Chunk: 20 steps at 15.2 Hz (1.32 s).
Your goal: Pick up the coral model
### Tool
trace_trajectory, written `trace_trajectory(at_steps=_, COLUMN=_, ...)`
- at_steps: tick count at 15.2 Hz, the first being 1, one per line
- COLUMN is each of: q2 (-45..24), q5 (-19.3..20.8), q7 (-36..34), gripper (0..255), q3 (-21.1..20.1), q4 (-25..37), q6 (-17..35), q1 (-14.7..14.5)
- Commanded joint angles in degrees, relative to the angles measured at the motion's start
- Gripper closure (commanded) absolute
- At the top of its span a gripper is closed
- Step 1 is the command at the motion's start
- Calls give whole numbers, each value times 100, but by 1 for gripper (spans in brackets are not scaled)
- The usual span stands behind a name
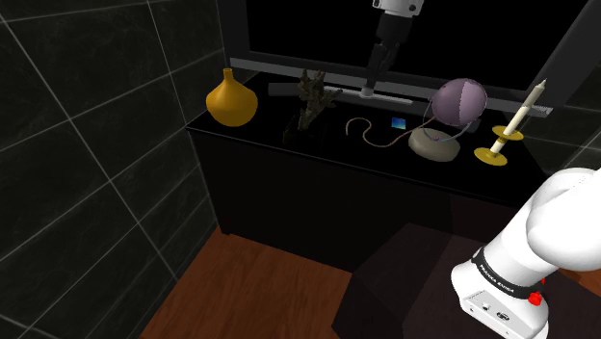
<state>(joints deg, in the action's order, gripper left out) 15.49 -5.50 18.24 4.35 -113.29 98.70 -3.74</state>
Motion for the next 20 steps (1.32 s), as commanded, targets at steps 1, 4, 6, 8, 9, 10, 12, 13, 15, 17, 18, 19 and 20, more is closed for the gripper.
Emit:
trace_trajectory(at_steps=1, q2=-530, q5=-182, q7=319, gripper=0, q3=73, q4=488, q6=7, q1=-57)
trace_trajectory(at_steps=4, q2=-1232, q5=-468, q7=753, gripper=0, q3=123, q4=1158, q6=-28, q1=-104)
trace_trajectory(at_steps=6, q2=-1711, q5=-662, q7=1022, gripper=0, q3=128, q4=1658, q6=-102, q1=-115)
trace_trajectory(at_steps=8, q2=-2202, q5=-852, q7=1268, gripper=0, q3=110, q4=2210, q6=-217, q1=-109)
trace_trajectory(at_steps=9, q2=-2275, q5=-878, q7=1301, gripper=0, q3=101, q4=2294, q6=-237, q1=-104)
trace_trajectory(at_steps=10, q2=-2268, q5=-879, q7=1316, gripper=0, q3=97, q4=2209, q6=-160, q1=-104)
trace_trajectory(at_steps=12, q2=-2257, q5=-883, q7=1348, gripper=0, q3=94, q4=2043, q6=-7, q1=-108)
trace_trajectory(at_steps=13, q2=-2254, q5=-886, q7=1364, gripper=0, q3=92, q4=1963, q6=69, q1=-110)
trace_trajectory(at_steps=15, q2=-2253, q5=-892, q7=1395, gripper=0, q3=90, q4=1808, q6=219, q1=-114)
trace_trajectory(at_steps=17, q2=-2254, q5=-898, q7=1421, gripper=0, q3=88, q4=1689, q6=336, q1=-118)
trace_trajectory(at_steps=18, q2=-2255, q5=-898, q7=1421, gripper=0, q3=88, q4=1690, q6=335, q1=-118)
trace_trajectory(at_steps=19, q2=-2256, q5=-898, q7=1422, gripper=255, q3=88, q4=1693, q6=334, q1=-117)
trace_trajectory(at_steps=20, q2=-2253, q5=-898, q7=1421, gripper=255, q3=88, q4=1690, q6=334, q1=-118)
